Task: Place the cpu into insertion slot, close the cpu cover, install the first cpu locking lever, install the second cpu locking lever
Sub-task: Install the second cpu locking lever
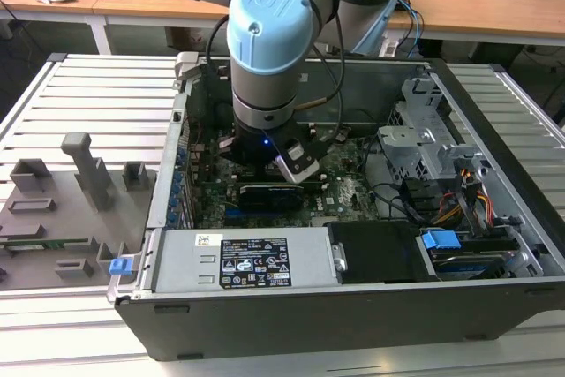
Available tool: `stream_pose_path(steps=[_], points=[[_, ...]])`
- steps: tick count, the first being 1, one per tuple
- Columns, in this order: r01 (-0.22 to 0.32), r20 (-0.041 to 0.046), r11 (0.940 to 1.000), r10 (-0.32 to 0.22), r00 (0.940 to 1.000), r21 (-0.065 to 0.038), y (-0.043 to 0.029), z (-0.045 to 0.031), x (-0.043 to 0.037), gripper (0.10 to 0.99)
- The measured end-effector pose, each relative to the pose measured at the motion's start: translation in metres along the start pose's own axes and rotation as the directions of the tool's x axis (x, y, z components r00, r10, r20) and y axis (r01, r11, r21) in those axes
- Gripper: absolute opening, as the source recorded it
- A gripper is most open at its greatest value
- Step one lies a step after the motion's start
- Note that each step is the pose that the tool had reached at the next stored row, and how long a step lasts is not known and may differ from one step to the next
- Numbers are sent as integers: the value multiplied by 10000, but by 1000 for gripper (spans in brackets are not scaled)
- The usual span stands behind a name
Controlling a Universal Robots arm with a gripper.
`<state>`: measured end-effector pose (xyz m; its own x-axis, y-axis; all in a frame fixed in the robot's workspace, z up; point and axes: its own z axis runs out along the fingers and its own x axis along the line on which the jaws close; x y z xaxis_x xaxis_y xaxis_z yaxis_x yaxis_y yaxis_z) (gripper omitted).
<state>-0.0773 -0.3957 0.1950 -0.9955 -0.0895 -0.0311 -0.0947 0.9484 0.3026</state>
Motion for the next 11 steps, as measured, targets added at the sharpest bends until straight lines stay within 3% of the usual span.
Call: stream_pose_path(steps=[5, 7, 8, 11], points=[[1, 2, 10000, -1, 10000, -31, 5, 7, 41, 106], [-16, 6, 10000, 16, 10000, -19, 22, -50, 40, 106], [-25, 8, 10000, 25, 10000, -18, 45, -121, 37, 106], [-24, 10, 10000, 24, 10000, -17, 47, -126, 37, 106]])
